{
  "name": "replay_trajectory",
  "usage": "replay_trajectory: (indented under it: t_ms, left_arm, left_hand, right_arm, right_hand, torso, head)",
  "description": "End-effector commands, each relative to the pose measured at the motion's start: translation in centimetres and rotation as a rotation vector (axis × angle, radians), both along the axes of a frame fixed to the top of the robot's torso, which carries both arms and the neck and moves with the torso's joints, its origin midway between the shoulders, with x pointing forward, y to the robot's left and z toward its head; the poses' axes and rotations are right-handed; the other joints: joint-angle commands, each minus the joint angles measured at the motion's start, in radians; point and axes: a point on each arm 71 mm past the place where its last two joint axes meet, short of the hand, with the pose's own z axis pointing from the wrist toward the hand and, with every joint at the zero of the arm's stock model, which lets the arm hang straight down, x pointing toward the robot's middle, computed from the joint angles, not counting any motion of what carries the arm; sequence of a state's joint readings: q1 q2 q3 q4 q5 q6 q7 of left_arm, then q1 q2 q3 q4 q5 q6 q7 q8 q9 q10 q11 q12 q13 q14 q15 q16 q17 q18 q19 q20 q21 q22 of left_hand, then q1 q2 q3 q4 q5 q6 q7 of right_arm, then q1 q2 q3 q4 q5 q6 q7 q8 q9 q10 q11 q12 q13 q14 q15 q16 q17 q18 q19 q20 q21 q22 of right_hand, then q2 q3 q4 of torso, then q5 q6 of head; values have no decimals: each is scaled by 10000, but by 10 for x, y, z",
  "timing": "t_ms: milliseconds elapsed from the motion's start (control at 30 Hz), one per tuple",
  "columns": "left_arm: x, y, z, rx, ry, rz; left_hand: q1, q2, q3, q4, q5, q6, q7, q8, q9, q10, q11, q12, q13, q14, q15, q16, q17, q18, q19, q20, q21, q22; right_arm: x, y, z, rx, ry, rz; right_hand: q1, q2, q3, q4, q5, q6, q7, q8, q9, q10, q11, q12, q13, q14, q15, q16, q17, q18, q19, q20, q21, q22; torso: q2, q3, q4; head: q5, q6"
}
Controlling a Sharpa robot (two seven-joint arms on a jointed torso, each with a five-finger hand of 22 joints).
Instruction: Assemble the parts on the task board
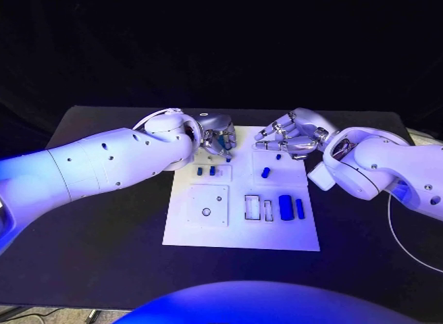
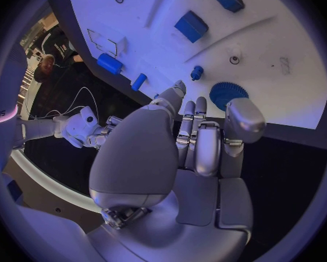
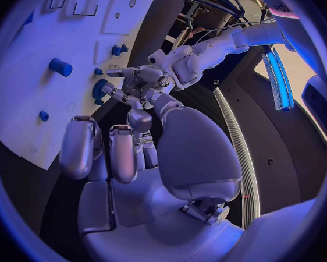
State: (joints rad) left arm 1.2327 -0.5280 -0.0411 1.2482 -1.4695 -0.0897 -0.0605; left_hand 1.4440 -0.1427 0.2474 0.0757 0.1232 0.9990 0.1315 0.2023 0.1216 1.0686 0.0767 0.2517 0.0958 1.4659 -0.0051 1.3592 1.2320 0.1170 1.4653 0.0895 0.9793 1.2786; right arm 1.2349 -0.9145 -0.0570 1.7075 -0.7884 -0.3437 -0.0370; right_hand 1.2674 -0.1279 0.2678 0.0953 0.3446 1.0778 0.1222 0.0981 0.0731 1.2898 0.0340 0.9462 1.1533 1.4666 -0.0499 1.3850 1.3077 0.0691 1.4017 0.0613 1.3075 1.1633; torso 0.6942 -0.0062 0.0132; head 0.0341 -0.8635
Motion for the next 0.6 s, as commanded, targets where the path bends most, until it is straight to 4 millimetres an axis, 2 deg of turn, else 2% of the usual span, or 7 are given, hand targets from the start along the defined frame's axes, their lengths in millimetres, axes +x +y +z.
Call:
replay_trajectory:
  t_ms: [33,433,600]
  left_arm:
    - [-1,-1,-5,792,158,-44]
    - [-1,-6,-11,882,201,-115]
    - [-1,-9,-15,873,253,-121]
  left_hand:
    - [-125,-6,71,-6,-76,111,20,-78,-31,147,-2,-94,-43,336,-54,-5,-92,-197,296,-38,203,114]
    - [-120,54,207,-34,-85,375,-19,-174,-96,454,-53,-279,-141,332,-101,-120,-384,-265,387,-83,663,379]
    - [-27,129,396,-99,-74,497,-29,-239,-134,624,-78,-406,-188,336,-124,-145,-489,-296,417,-108,871,503]
  right_arm:
    - [1,-1,3,87,-445,-194]
    - [1,-2,4,130,-545,-307]
    - [1,-2,4,135,-542,-285]
  right_hand:
    - [-12,115,-35,3,10,-50,5,-57,-2,-85,5,-96,-48,614,92,-50,767,179,-47,15,-80,-69]
    - [61,186,11,-25,12,-61,5,-63,-1,-222,3,-343,-222,613,92,-53,771,181,-48,15,-94,-83]
    - [61,186,11,-25,12,-61,5,-63,-1,-222,3,-343,-222,613,92,-53,771,181,-48,15,-94,-83]
  torso:
    - [0,0,-1]
    - [-12,-2,16]
    - [-3,-3,-5]
  head:
    - [-18,14]
    - [-51,-16]
    - [-55,-17]
